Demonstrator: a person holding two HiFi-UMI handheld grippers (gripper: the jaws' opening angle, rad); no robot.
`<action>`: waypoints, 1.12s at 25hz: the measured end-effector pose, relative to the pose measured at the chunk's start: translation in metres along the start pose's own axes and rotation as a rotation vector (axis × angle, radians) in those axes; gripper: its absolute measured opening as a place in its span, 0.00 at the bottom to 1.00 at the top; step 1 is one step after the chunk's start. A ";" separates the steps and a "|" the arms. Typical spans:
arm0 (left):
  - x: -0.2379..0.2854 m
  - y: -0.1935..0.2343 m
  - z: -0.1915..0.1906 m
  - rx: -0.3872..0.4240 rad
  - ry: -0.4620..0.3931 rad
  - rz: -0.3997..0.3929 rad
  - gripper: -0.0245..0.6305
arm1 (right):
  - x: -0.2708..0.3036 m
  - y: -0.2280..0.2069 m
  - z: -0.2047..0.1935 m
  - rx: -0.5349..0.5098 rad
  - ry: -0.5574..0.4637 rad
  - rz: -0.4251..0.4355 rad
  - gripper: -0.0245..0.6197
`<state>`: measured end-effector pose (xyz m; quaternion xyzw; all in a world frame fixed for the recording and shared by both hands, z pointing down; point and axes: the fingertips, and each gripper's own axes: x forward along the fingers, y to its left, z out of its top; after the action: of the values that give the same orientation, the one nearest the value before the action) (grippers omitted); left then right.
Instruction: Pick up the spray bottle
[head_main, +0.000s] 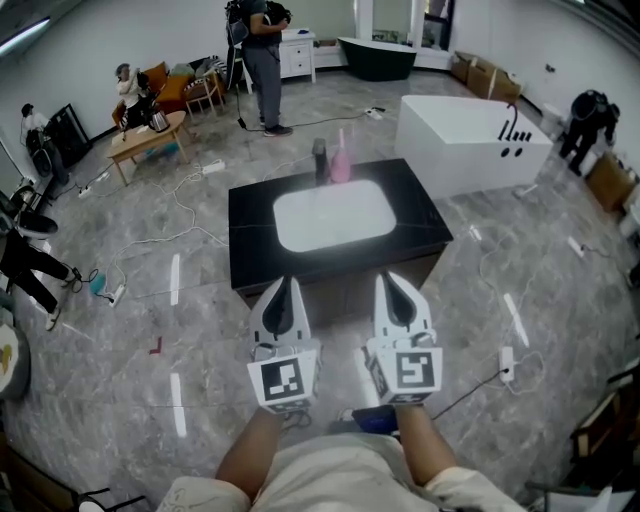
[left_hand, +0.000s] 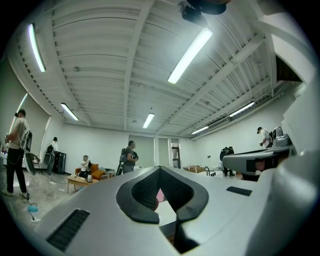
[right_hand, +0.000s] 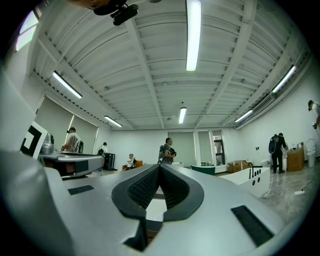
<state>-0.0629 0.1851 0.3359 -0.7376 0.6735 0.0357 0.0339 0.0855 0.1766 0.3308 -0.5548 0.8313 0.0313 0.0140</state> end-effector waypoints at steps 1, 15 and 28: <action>0.006 -0.003 -0.001 0.006 0.001 0.005 0.04 | 0.004 -0.006 -0.004 0.002 0.022 0.000 0.05; 0.079 -0.016 -0.022 0.008 0.028 0.033 0.04 | 0.067 -0.059 -0.010 -0.005 0.009 0.008 0.05; 0.169 0.037 -0.045 -0.035 0.037 0.009 0.04 | 0.173 -0.055 -0.027 -0.046 0.036 -0.035 0.05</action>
<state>-0.0843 0.0094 0.3643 -0.7357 0.6764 0.0338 0.0083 0.0697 -0.0059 0.3461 -0.5700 0.8206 0.0399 -0.0133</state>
